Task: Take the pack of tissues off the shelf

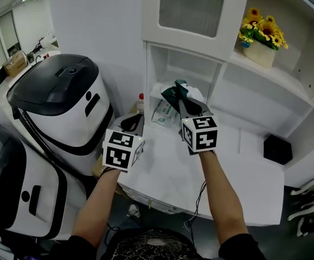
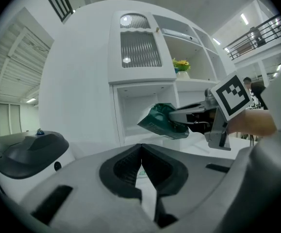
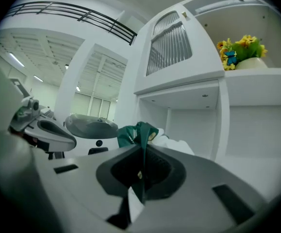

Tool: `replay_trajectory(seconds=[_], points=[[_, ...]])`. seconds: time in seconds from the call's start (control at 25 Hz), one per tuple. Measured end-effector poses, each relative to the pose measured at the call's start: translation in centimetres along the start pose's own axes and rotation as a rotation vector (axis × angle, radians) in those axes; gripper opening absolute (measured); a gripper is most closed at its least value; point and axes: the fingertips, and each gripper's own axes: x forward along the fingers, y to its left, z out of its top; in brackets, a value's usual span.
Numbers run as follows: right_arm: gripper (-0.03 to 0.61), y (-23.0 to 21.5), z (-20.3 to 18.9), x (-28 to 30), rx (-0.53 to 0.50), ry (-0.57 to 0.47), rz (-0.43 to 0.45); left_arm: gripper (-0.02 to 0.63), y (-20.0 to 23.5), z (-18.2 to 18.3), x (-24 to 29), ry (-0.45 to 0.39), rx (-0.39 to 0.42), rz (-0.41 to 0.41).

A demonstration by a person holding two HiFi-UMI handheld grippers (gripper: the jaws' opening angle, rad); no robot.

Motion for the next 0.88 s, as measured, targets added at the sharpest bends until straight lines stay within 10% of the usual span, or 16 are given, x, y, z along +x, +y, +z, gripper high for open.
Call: replay_trajectory(seconds=[0.88], points=[[0.01, 5.0, -2.8, -11.1, 0.053, -0.019, 0.044, 0.009, -5.7, -2.0, -7.9, -0.009, 0.016, 0.038]])
